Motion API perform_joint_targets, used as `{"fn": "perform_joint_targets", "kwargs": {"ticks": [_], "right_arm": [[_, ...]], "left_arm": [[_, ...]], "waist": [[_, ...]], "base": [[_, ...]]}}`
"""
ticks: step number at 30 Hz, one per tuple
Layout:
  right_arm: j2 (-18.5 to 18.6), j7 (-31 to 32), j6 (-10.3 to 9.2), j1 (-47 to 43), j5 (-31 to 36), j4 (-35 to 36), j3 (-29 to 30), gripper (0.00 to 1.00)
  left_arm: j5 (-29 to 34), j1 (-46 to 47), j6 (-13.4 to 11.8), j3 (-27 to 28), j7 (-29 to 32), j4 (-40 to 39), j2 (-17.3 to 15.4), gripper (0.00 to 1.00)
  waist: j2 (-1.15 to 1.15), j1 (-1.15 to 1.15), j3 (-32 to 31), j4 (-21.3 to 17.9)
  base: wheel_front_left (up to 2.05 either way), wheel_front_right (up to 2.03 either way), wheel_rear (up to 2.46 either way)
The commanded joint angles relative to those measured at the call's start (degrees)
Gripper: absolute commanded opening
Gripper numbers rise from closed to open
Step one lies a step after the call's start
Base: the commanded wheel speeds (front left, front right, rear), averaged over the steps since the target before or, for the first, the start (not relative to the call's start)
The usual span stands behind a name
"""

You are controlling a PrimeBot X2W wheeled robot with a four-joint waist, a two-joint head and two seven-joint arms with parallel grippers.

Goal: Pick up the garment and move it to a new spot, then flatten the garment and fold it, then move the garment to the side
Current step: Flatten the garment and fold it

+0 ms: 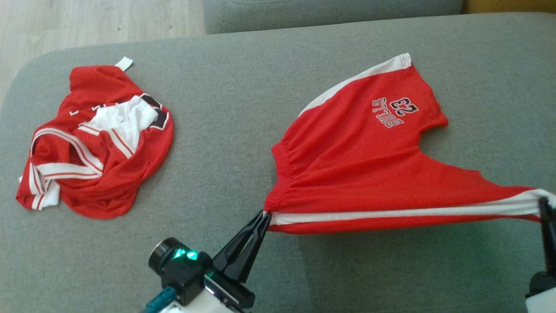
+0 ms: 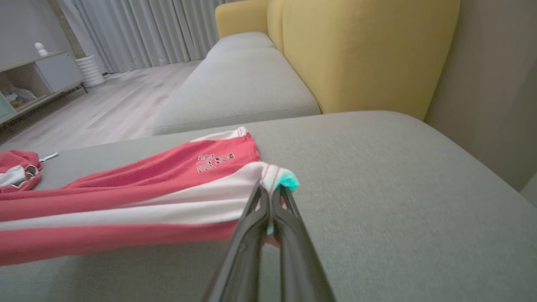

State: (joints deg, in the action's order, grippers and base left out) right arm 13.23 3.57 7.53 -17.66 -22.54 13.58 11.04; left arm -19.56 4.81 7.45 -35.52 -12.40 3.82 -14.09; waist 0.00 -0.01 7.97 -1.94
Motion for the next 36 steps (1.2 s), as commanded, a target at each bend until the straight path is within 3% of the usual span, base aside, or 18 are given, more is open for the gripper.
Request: {"fn": "perform_joint_targets", "kwargs": {"ticks": [1,4,9,18,26,27,28,29,30,31,32,33,36], "right_arm": [[0.8,1.5,-0.04,1.1,0.6,4.6,0.8,0.0],[0.7,4.4,-0.04,3.4,0.4,7.5,1.7,0.0],[3.8,8.4,-0.04,14.3,0.2,3.2,1.1,0.0],[11.0,11.2,-0.04,40.0,-1.5,-16.8,-7.7,0.0],[12.6,7.6,-0.04,57.7,-4.9,-36.2,-17.2,0.0],[12.5,7.0,-0.04,59.1,-5.3,-38.1,-18.5,0.18],[12.5,6.3,-0.04,60.3,-5.7,-39.9,-19.7,0.55],[12.5,5.5,-0.04,61.2,-6.2,-41.4,-20.7,1.0],[12.4,4.3,-0.04,62.0,-6.8,-42.6,-21.5,1.0],[12.5,3.1,-0.04,62.5,-7.4,-43.6,-22.3,1.0],[12.5,3.1,-0.04,62.5,-7.4,-43.6,-22.3,1.0],[12.7,1.9,-0.04,62.6,-8.1,-44.4,-23.1,1.0],[14.0,-0.6,-0.04,61.3,-10.6,-45.9,-25.3,1.0]], "left_arm": [[-0.7,1.0,-0.6,2.2,1.1,-3.9,-1.5,0.0],[-1.7,2.4,-0.6,1.9,3.6,-7.6,-1.4,0.0],[-3.2,10.4,-0.3,1.2,7.8,-6.8,0.6,0.0],[-6.7,26.5,-0.1,1.7,13.6,6.0,3.7,0.0],[-8.7,36.6,0.0,0.2,16.4,15.5,5.1,0.0],[-8.9,37.2,0.0,0.0,16.6,16.3,5.3,0.0],[-9.1,37.7,0.0,-0.3,16.6,17.1,5.3,0.0],[-9.2,38.0,0.0,-0.5,16.3,17.6,5.5,0.0],[-9.4,38.2,0.0,-0.6,15.8,18.1,5.6,0.0],[-9.4,38.3,0.0,-0.9,15.3,18.7,5.7,0.29],[-9.4,38.3,0.0,-0.9,15.3,18.7,5.7,0.29],[-9.3,38.2,0.0,-1.1,14.6,19.2,5.7,0.99],[-7.5,37.2,-1.8,-1.2,11.2,20.1,5.4,1.0]], "waist": [[0.0,0.01,0.3,0.3],[0.0,0.01,1.7,1.3],[0.0,0.01,5.6,2.9],[0.0,0.01,13.9,4.6],[0.0,0.01,19.5,6.5],[0.0,0.01,19.8,6.7],[0.0,0.01,20.0,6.8],[0.0,0.01,20.1,6.9],[0.0,0.01,20.1,7.1],[0.0,0.01,20.0,7.2],[0.0,0.01,20.0,7.2],[0.0,0.01,19.6,7.4],[0.0,0.01,18.0,7.7]], "base": [[0.0,0.0,0.0],[0.0,0.0,0.0],[0.0,0.0,0.0],[0.0,0.0,0.0],[0.0,0.0,0.0],[0.0,0.0,0.0],[0.0,0.0,0.0],[0.0,0.0,0.0],[0.0,0.0,0.0],[0.0,0.0,0.0],[0.0,0.0,0.0],[0.0,0.0,0.0],[0.0,0.0,0.0]]}}
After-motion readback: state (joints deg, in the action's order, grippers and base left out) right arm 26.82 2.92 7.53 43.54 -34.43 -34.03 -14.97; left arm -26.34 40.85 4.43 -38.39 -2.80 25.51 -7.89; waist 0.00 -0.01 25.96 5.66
